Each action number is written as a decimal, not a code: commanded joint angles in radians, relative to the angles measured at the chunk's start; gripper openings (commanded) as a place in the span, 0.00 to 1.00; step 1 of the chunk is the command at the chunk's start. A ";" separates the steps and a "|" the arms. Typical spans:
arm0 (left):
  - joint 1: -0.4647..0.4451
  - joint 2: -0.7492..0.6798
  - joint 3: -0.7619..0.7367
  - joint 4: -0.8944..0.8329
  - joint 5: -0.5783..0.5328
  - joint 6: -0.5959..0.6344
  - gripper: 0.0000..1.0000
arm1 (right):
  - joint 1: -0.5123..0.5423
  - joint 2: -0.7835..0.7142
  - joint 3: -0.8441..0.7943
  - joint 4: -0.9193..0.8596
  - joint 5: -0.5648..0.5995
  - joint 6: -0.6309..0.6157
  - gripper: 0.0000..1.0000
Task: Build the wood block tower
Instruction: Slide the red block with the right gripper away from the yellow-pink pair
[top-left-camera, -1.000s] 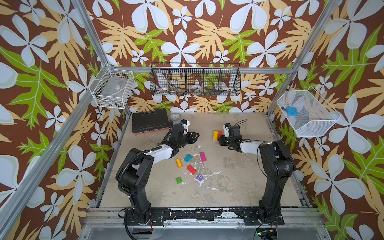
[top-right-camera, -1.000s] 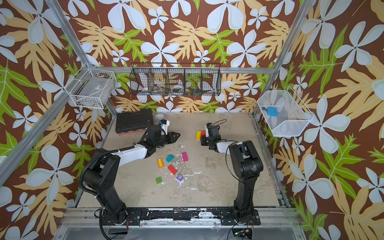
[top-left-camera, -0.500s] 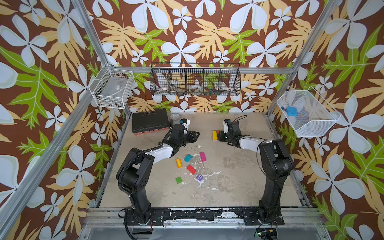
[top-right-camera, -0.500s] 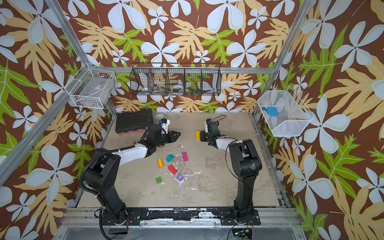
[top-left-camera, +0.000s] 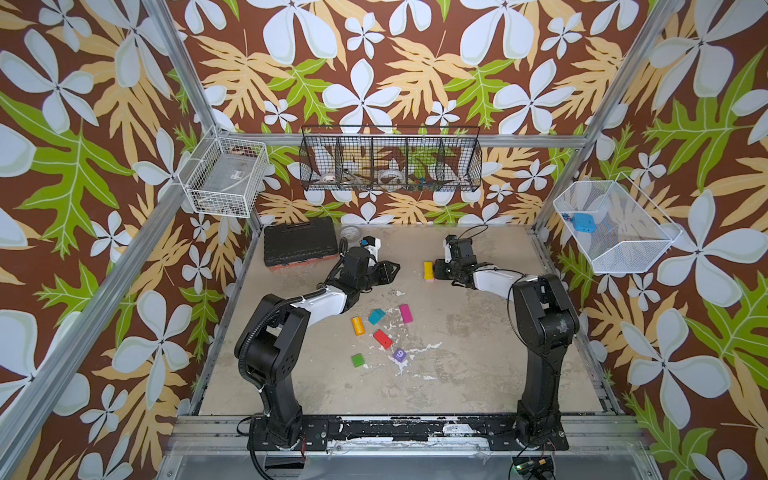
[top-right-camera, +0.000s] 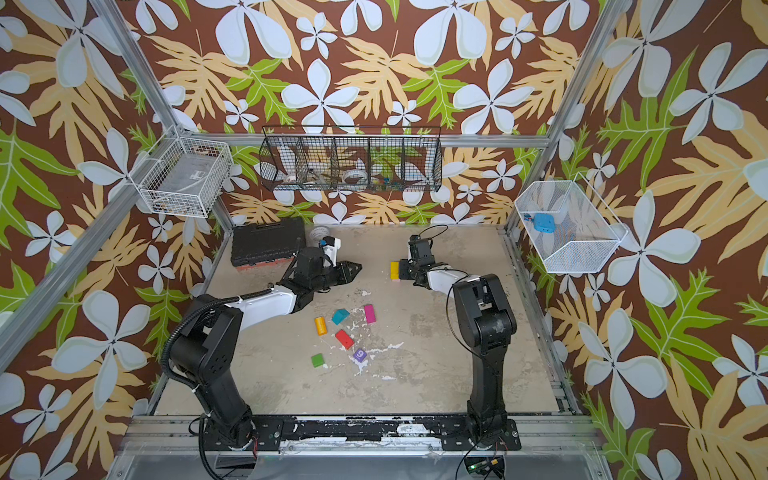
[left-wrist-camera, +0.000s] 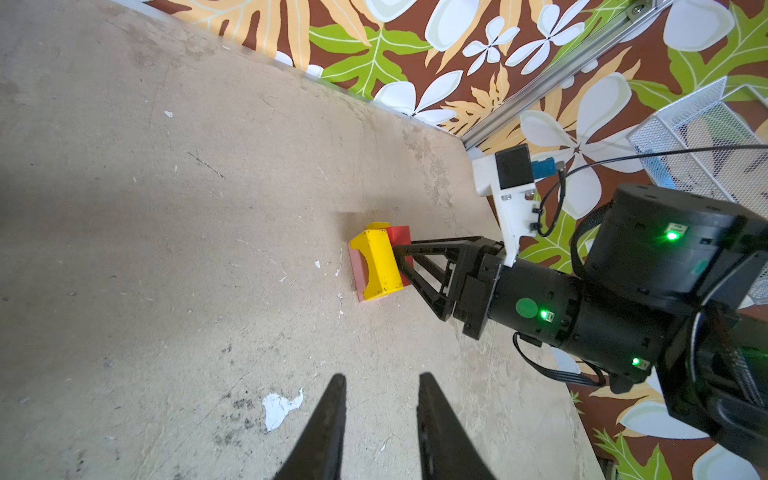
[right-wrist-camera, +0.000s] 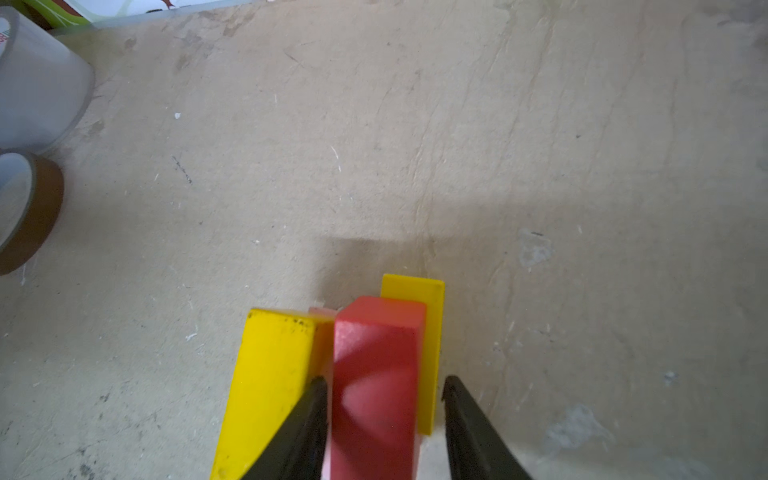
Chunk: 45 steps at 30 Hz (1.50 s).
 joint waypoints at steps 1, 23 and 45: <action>0.000 0.004 0.009 -0.003 0.008 0.005 0.32 | 0.004 0.016 0.025 -0.042 0.043 -0.009 0.42; 0.002 0.019 0.040 -0.030 0.013 0.024 0.30 | 0.005 0.033 0.177 -0.235 0.078 -0.024 0.19; 0.022 0.102 0.151 -0.089 0.032 0.048 0.30 | -0.050 0.218 0.528 -0.540 -0.053 -0.037 0.15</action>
